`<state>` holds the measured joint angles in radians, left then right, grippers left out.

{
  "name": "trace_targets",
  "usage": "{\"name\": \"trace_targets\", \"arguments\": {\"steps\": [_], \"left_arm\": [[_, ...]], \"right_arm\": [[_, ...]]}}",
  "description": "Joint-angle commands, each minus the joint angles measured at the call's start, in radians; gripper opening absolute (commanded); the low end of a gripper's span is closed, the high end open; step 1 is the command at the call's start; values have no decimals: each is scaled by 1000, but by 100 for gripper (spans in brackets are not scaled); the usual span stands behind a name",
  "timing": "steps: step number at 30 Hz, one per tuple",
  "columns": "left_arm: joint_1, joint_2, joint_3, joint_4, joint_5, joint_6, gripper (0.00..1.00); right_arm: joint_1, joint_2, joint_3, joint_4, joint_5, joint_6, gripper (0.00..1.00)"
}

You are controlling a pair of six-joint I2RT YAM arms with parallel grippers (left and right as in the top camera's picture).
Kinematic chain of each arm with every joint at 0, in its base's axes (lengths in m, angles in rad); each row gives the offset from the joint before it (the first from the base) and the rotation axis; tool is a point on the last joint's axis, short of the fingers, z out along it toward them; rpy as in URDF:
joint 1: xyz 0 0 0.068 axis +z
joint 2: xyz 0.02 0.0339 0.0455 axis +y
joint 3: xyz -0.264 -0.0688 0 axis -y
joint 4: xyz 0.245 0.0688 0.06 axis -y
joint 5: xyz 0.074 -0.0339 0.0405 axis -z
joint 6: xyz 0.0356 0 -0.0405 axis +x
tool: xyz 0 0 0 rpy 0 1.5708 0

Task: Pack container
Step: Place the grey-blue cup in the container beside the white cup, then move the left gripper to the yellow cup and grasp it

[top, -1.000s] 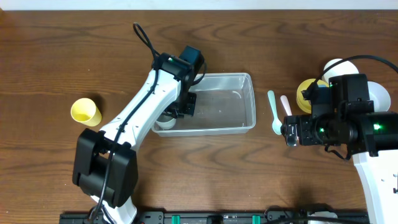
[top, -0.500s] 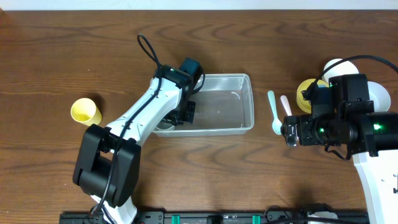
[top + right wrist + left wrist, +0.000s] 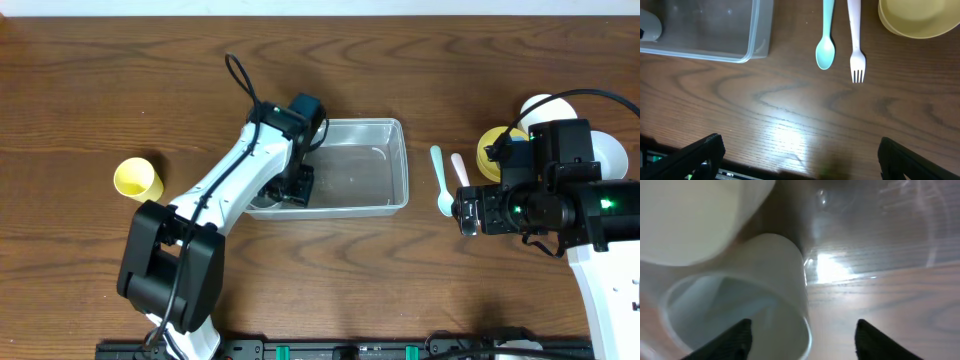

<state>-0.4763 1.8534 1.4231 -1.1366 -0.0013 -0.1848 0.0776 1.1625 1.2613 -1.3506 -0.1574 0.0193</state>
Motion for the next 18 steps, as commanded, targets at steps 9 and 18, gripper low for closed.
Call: {"name": "trace_targets", "arguments": {"steps": [9, 18], "left_arm": [[100, -338, 169, -39, -177, -15, 88], [483, -331, 153, -5, -105, -19, 91]], "right_arm": [[-7, -1, 18, -3, 4, 2, 99], [-7, -1, 18, -4, 4, 2, 99]]}}
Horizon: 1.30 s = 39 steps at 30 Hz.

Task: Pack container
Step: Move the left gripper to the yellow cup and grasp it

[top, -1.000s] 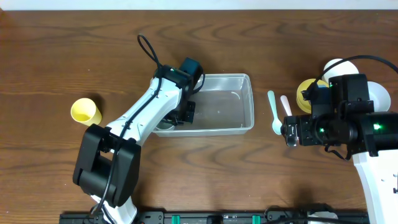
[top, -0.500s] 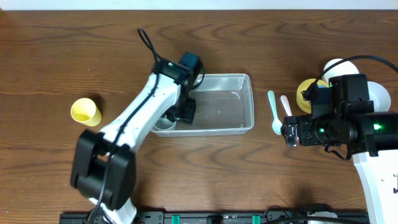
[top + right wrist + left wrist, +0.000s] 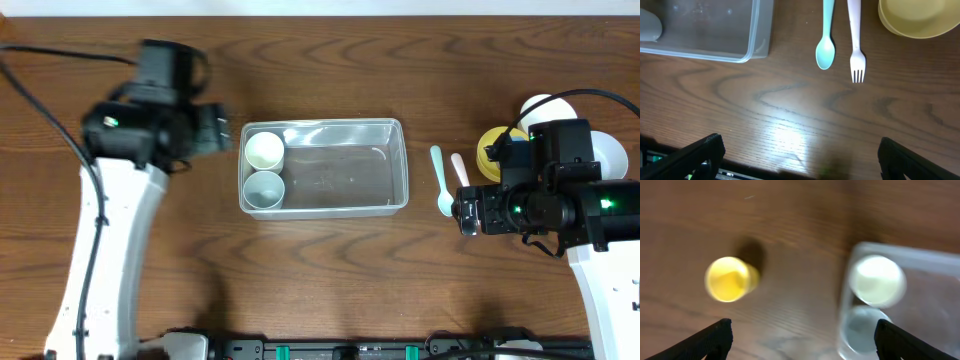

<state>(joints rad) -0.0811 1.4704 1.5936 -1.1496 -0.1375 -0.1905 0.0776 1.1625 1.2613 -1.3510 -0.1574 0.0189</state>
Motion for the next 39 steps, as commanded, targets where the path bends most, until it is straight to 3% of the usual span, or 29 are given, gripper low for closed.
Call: {"name": "trace_targets", "arguments": {"steps": [1, 8, 17, 39], "left_arm": [[119, 69, -21, 15, 56, -14, 91], [253, 240, -23, 15, 105, -32, 91], [280, 419, -23, 37, 104, -32, 90], [333, 519, -88, 69, 104, -32, 90]], "right_arm": [[-7, -1, 18, -3, 3, 2, 99], [-7, -1, 18, -5, 4, 2, 99], [-7, -1, 18, -8, 4, 2, 99], [-7, -1, 18, -22, 4, -8, 99]]}}
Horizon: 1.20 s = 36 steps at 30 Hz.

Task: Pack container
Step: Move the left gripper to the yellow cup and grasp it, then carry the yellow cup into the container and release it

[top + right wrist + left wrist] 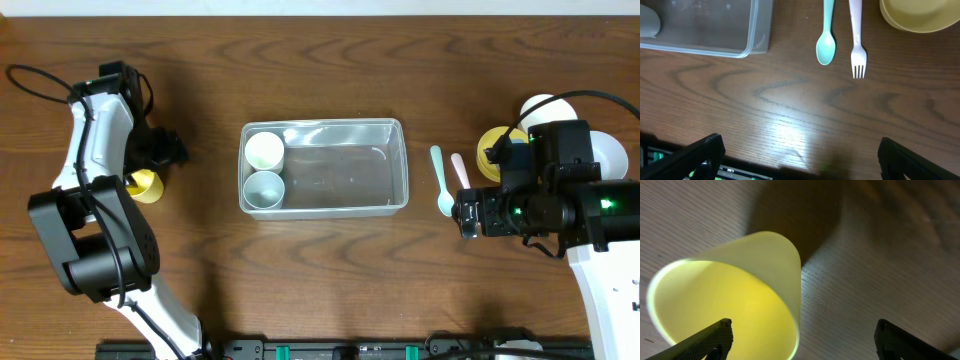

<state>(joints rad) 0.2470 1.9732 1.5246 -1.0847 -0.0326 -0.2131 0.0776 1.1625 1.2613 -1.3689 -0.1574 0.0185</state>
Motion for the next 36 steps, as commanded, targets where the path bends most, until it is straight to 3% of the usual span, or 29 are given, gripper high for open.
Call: {"name": "trace_targets", "arguments": {"steps": [1, 4, 9, 20, 22, 36], "left_arm": [[5, 17, -25, 7, -1, -10, 89], [5, 19, -30, 10, -1, -10, 81], [5, 19, -30, 3, -1, -9, 51], [5, 19, -30, 2, -1, -9, 19], [5, 19, -30, 2, -1, -9, 7], [-49, -68, 5, -49, -1, -9, 6]], "right_arm": [[-7, -1, 18, -5, 4, -8, 99], [-7, -1, 18, -10, 4, -8, 99], [-7, -1, 18, -12, 4, -8, 99], [-7, -1, 18, -11, 4, -8, 99], [-7, -1, 18, -11, 4, -8, 99], [-7, -1, 18, 31, 4, -8, 99]]}}
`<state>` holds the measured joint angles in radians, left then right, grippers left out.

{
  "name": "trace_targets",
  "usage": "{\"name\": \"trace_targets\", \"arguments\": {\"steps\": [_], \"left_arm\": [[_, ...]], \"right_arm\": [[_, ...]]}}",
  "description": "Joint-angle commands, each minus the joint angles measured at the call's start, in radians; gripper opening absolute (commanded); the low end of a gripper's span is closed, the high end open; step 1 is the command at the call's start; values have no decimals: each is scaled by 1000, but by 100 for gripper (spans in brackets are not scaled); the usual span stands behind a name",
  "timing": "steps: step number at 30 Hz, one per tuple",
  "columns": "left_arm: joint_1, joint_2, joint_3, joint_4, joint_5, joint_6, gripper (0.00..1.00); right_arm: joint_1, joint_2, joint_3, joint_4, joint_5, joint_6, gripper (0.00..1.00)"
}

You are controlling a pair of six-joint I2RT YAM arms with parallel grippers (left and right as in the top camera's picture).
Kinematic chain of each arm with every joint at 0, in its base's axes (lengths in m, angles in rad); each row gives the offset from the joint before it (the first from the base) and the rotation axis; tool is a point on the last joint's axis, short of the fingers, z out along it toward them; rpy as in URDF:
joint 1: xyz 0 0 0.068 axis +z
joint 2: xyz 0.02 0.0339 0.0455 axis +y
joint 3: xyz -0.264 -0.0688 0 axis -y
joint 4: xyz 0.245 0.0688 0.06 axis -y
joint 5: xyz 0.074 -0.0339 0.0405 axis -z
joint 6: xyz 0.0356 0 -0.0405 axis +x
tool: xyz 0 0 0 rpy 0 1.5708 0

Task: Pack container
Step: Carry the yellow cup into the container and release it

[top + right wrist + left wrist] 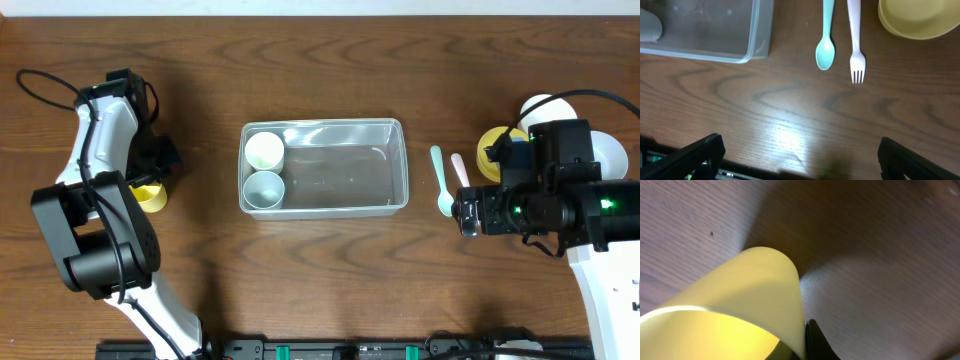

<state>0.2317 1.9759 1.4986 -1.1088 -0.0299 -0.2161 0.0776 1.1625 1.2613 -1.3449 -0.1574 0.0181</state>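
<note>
The clear plastic container (345,170) sits mid-table with a cream cup (264,150) and a pale blue cup (265,188) standing at its left end. A yellow cup (150,197) stands at the far left, and its wall (740,295) fills the left wrist view. My left gripper (153,186) is shut on that cup's wall. One black finger (814,341) presses the outside, and the other is mostly hidden inside. My right gripper (802,157) hangs open over bare wood, below a teal spoon (826,50) and a pink fork (856,55).
A yellow bowl (492,146) and white dishes (546,106) lie at the right, partly under the right arm. The spoon (439,182) and fork (459,168) lie between the container and that arm. The container's right part holds nothing.
My left gripper was open with the yellow cup between wide-spread fingers. It is now shut on the cup's wall, and the cup sits slightly nearer the front. The right arm has not moved.
My left gripper was open inside the container's left end at the pale blue cup. Then it was over the table left of the container, with both cups standing inside. Then it was open around the yellow cup, and now it is shut on it.
</note>
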Motion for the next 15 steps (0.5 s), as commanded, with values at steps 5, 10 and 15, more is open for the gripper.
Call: {"name": "trace_targets", "arguments": {"steps": [5, 10, 15], "left_arm": [[-174, -228, 69, -72, -3, -4, 6], [-400, -391, 108, -54, -8, 68, 6], [-625, -430, 118, -26, -6, 185, 6]], "right_arm": [[-7, -1, 18, 27, 4, -9, 99], [-7, -1, 18, 40, 4, -15, 99], [-7, -1, 18, 40, 4, -15, 99]]}}
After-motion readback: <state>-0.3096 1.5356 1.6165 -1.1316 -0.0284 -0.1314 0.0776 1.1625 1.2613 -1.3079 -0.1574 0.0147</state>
